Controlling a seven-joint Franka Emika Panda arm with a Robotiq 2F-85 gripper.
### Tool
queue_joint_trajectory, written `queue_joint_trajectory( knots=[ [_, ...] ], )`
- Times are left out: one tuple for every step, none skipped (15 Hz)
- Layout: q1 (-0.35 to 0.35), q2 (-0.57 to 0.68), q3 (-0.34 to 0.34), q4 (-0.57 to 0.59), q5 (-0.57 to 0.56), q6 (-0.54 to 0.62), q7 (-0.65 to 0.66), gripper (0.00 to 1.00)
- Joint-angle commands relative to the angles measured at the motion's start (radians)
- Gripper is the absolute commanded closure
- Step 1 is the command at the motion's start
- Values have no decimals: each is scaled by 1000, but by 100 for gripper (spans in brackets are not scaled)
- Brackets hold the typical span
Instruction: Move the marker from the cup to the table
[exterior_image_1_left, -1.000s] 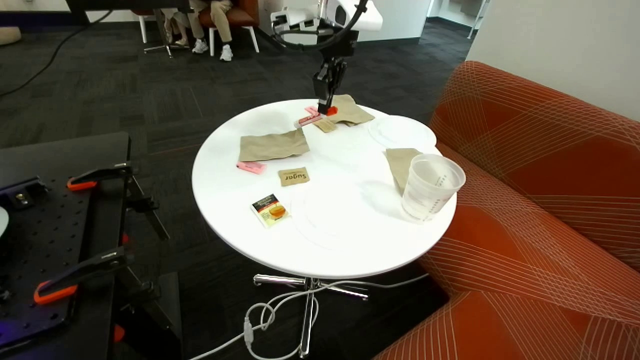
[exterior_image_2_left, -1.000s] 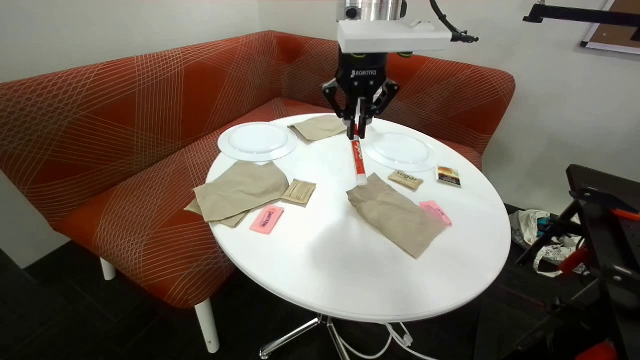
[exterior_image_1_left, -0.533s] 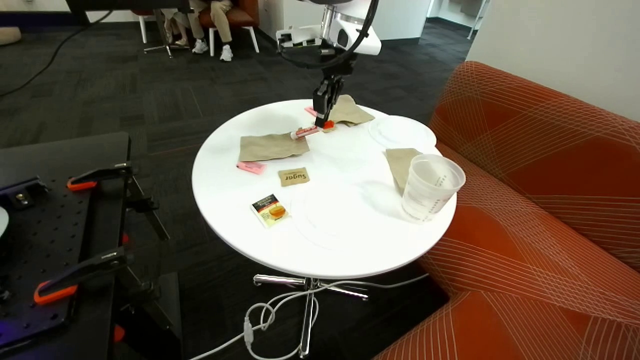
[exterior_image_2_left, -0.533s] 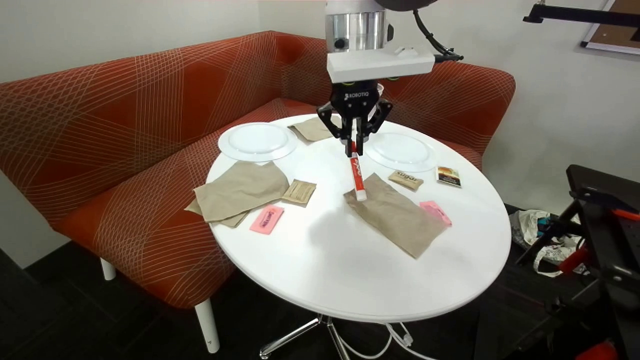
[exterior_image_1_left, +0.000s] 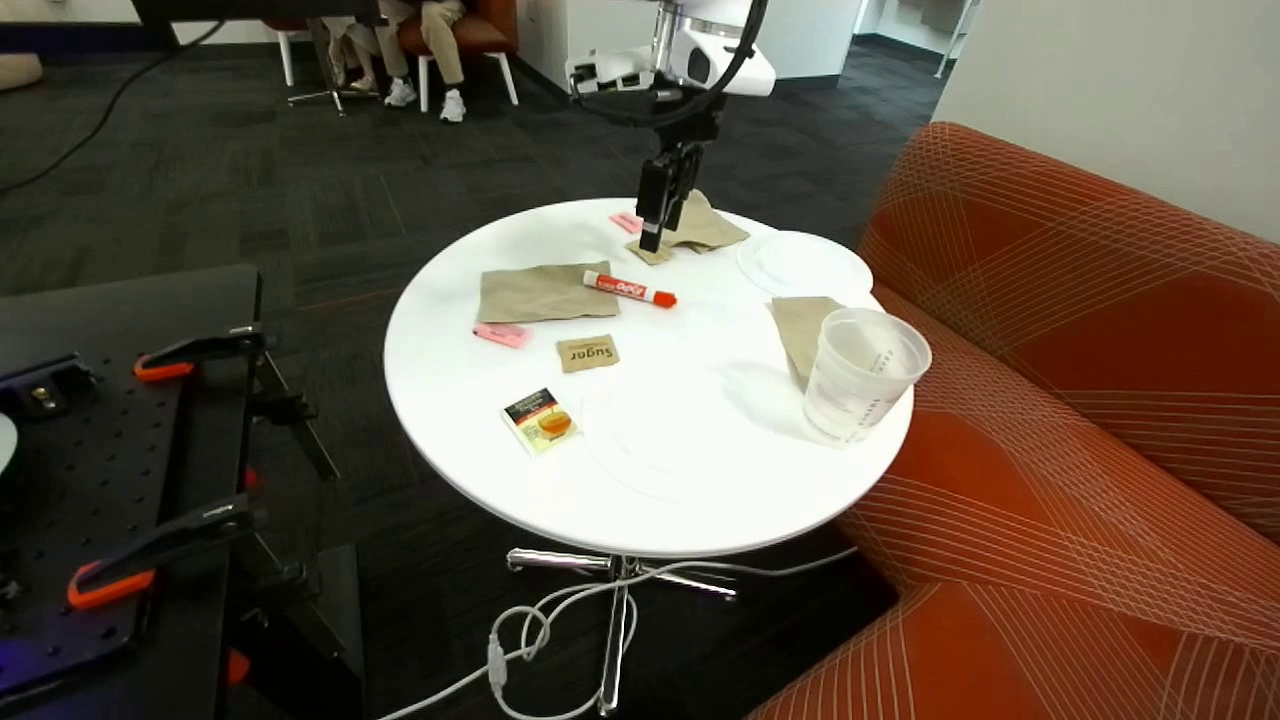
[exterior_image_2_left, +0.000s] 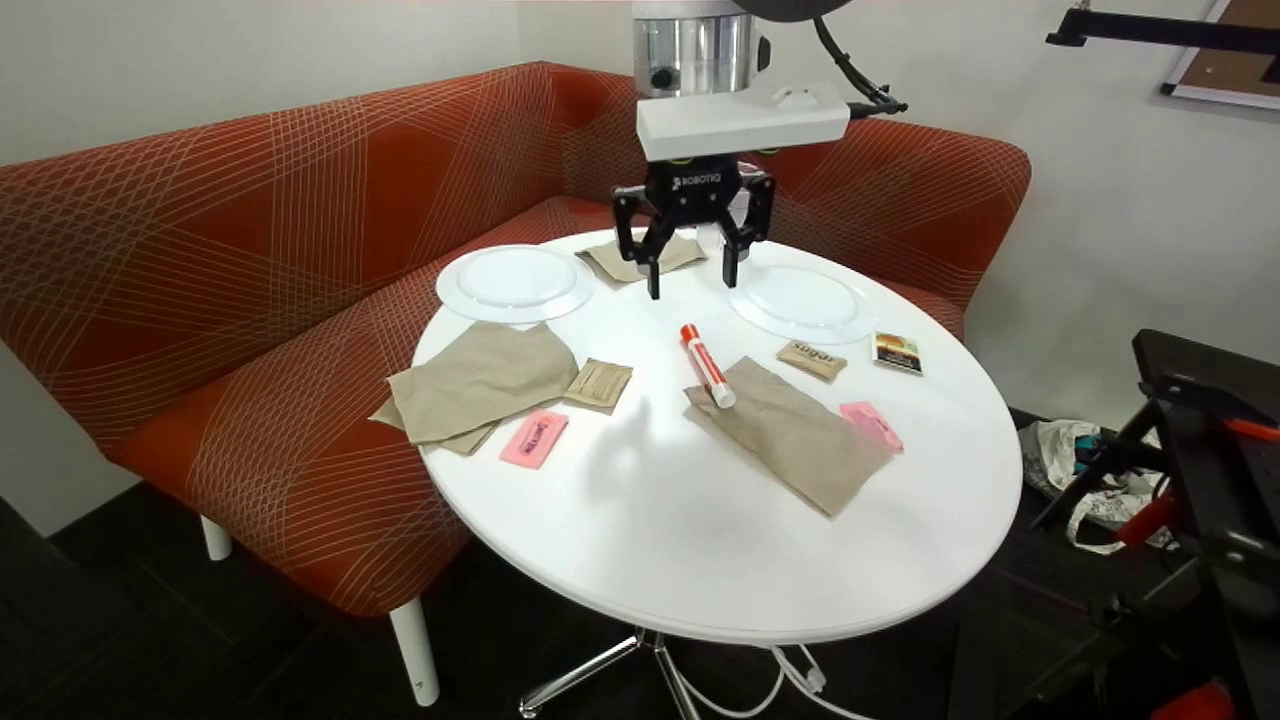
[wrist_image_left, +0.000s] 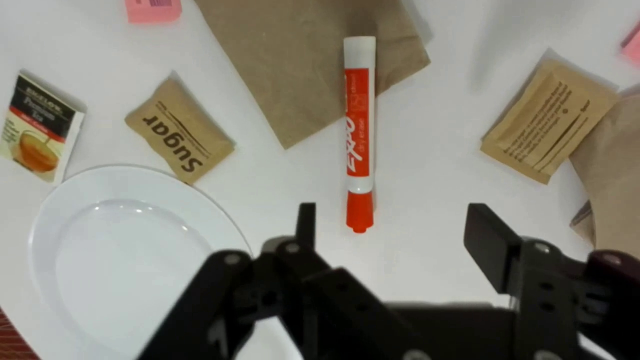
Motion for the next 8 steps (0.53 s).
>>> queue_joint_trajectory(
  knots=[
    [23, -17, -26, 16, -26, -20, 11, 0],
    [23, -12, -29, 24, -31, -24, 7, 0],
    [24, -10, -31, 29, -36, -26, 5, 0],
    [23, -9, -31, 33, -44, -30, -5, 0],
    [28, -7, -38, 36, -62, -30, -4, 0],
    [15, -1, -23, 24, -37, -2, -3, 0],
    [16, 0, -25, 25, -43, -2, -3, 0],
    [16, -1, -26, 26, -46, -2, -3, 0]
  ],
)
